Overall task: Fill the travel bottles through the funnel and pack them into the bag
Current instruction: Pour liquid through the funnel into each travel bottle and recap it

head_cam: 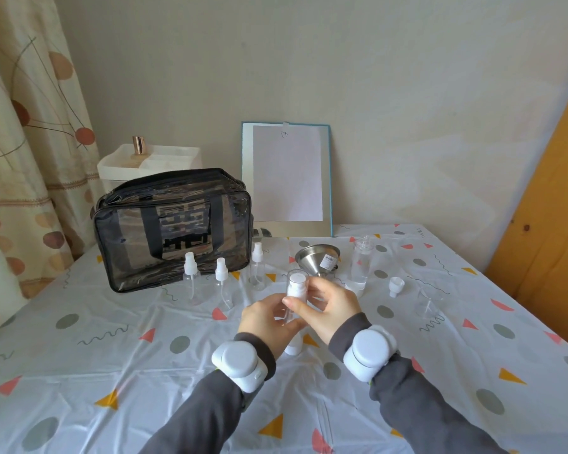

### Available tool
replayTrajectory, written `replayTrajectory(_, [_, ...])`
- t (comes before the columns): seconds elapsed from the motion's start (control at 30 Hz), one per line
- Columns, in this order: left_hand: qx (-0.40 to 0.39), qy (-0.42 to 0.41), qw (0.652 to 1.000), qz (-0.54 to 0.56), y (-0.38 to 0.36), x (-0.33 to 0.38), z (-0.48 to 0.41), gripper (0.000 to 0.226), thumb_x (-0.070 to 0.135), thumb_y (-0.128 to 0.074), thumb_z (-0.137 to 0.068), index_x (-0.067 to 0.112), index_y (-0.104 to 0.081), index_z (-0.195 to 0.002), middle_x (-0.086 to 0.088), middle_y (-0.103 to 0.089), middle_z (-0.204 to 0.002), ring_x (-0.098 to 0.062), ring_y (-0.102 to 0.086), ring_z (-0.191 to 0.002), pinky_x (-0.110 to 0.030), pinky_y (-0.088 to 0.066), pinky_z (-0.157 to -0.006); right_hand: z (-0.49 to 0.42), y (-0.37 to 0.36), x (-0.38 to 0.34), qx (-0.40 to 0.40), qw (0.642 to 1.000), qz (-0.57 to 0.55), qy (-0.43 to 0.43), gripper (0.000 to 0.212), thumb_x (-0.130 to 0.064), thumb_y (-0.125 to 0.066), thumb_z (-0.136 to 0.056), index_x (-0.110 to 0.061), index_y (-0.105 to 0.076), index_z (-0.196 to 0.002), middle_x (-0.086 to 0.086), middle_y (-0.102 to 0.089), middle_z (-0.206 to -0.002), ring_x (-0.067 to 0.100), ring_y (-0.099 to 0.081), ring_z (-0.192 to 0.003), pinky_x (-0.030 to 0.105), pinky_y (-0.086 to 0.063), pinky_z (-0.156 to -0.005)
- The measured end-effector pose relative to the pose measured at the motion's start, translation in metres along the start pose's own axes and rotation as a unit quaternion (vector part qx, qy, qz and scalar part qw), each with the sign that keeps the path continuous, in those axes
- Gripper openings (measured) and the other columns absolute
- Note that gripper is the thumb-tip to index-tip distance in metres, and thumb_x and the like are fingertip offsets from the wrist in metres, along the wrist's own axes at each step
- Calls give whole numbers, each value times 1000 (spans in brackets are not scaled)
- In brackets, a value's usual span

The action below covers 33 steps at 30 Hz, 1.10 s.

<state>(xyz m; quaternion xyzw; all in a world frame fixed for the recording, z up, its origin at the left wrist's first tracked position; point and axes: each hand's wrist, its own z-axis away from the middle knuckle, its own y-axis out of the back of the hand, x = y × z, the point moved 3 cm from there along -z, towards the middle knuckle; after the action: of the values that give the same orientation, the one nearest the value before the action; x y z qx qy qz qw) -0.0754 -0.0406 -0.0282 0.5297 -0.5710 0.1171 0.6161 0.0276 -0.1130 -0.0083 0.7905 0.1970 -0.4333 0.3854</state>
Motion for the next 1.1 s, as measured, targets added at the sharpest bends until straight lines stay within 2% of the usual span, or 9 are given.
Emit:
replayTrajectory(0.07, [14, 8, 1000, 10, 1, -1, 1, 23, 25, -73, -73, 23, -66, -94, 6, -69, -86, -8, -65, -84, -22, -51, -79, 2, -4, -1, 10, 1000, 11, -3, 40, -41, -82, -60, -38, -56, -91, -21, -57, -91, -8, -56, -87, 6, -44, -73])
replayTrajectory(0.17, [16, 20, 999, 26, -1, -3, 0, 24, 26, -74, -71, 21, -66, -93, 7, -68, -86, -4, -63, -82, -16, -48, -73, 1, -5, 1, 55, 998, 38, -9, 37, -42, -82, -60, -30, -57, -85, -20, -54, -83, -1, -57, -81, 1, -39, -67])
replayTrajectory(0.27, [3, 20, 999, 45, -1, -3, -1, 20, 23, -73, -73, 23, -66, -93, 7, -69, -86, -5, -64, -84, -17, -49, -77, 1, -4, 1, 65, 995, 75, 16, 31, -42, -78, -66, -24, -63, -87, -17, -54, -85, 1, -52, -84, 0, -34, -69])
replayTrajectory(0.47, [-24, -10, 999, 18, -1, 1, -1, 14, 19, -68, -79, 21, -66, -93, 7, -68, -86, -7, -64, -86, -21, -50, -81, 2, -3, -1, 32, 994, 92, 43, 30, -35, -71, -76, -18, -66, -100, -2, -63, -100, 10, -56, -97, 14, -36, -82])
replayTrajectory(0.67, [-60, 3, 997, 42, 2, -2, -4, 29, 25, -72, -76, 18, -62, -103, 3, -67, -97, -10, -62, -94, -22, -48, -87, 2, -1, -3, -9, 997, 70, 43, 29, -33, -71, -78, -20, -67, -104, -7, -64, -101, 2, -55, -96, 1, -35, -82])
replayTrajectory(0.77, [-100, -18, 993, 64, 2, 0, -5, 31, 20, -71, -79, 10, -60, -106, -9, -65, -95, -19, -61, -89, -31, -49, -84, 2, -1, -3, -36, 999, 14, 23, 26, -29, -68, -81, -21, -66, -106, -8, -66, -102, -2, -57, -98, 8, -39, -88])
replayTrajectory(0.83, [-109, -25, 984, 138, 2, 5, -4, 27, 15, -70, -80, 11, -60, -104, -5, -67, -96, -10, -64, -88, -22, -51, -81, 0, 0, -2, -27, 998, -49, 0, 24, -25, -65, -84, -23, -64, -108, -9, -66, -103, -2, -57, -102, 16, -41, -93])
replayTrajectory(0.93, [-52, -34, 982, 179, 4, 12, -3, 22, 14, -73, -77, 22, -62, -94, 5, -69, -91, -4, -66, -85, -10, -48, -76, -4, -1, -6, -12, 989, -144, -24, 19, -26, -66, -83, -27, -66, -103, -4, -70, -103, 12, -62, -105, 38, -46, -99])
replayTrajectory(1.1, [48, -41, 992, 105, 2, 20, 3, 19, 19, -71, -77, 25, -65, -94, 16, -66, -80, 7, -60, -78, -3, -45, -70, -6, -2, -12, 45, 990, -130, -22, 18, -42, -74, -71, -27, -68, -80, -4, -72, -84, 13, -67, -90, 41, -53, -87])
